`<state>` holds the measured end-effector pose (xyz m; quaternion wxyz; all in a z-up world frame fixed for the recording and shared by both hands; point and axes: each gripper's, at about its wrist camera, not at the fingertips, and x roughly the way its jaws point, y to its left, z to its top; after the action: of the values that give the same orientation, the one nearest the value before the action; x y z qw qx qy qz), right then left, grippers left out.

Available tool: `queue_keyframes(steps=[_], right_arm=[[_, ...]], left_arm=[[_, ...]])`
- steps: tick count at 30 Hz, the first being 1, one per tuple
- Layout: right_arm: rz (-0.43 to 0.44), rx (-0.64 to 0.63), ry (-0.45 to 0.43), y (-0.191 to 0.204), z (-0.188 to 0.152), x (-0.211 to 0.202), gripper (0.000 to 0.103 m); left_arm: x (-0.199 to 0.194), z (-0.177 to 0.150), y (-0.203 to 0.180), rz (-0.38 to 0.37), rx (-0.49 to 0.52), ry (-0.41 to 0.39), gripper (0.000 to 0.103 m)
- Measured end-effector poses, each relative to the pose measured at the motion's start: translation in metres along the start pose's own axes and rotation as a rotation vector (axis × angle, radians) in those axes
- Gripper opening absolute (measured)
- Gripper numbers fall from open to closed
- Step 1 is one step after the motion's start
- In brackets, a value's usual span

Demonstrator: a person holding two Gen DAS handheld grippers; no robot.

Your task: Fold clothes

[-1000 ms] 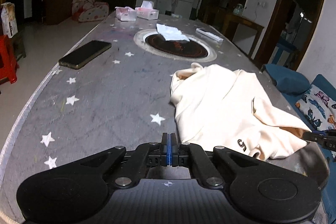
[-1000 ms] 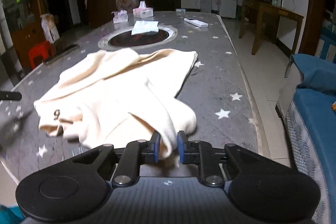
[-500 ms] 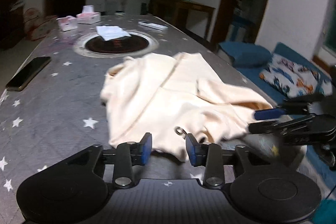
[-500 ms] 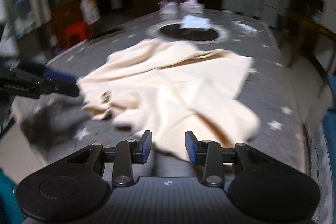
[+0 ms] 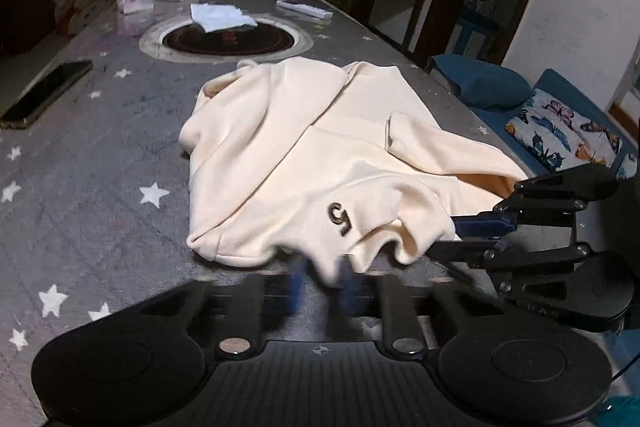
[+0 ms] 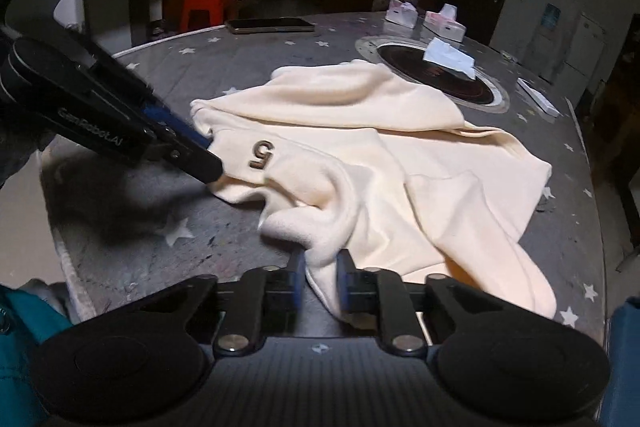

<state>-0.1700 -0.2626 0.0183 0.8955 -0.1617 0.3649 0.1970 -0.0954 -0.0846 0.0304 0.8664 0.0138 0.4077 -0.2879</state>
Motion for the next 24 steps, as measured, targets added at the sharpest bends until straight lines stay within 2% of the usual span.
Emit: queue_keyframes(steps=[6, 9, 12, 17, 20, 24], right_arm=[[0.048, 0.027, -0.009, -0.016, -0.001, -0.029, 0.006], [0.128, -0.002, 0.039, -0.019, -0.006, -0.041, 0.006], [0.108, -0.024, 0.074, -0.016, -0.015, -0.042, 0.007], [0.098, 0.014, -0.007, -0.016, -0.002, -0.042, 0.009], [0.109, 0.023, -0.048, -0.011, 0.011, -0.034, 0.018], [0.140, 0.025, -0.048, 0.000, 0.020, -0.016, 0.019]], left_arm=[[-0.026, 0.002, 0.005, -0.070, 0.040, -0.034, 0.007], [-0.032, -0.003, 0.008, -0.082, 0.076, -0.016, 0.007], [-0.030, -0.011, 0.006, -0.084, 0.118, 0.047, 0.008], [-0.037, -0.009, 0.006, -0.037, 0.134, 0.015, 0.009], [-0.038, -0.001, 0.001, -0.035, 0.157, -0.028, 0.011], [-0.026, 0.006, -0.011, -0.050, 0.203, -0.053, 0.014]])
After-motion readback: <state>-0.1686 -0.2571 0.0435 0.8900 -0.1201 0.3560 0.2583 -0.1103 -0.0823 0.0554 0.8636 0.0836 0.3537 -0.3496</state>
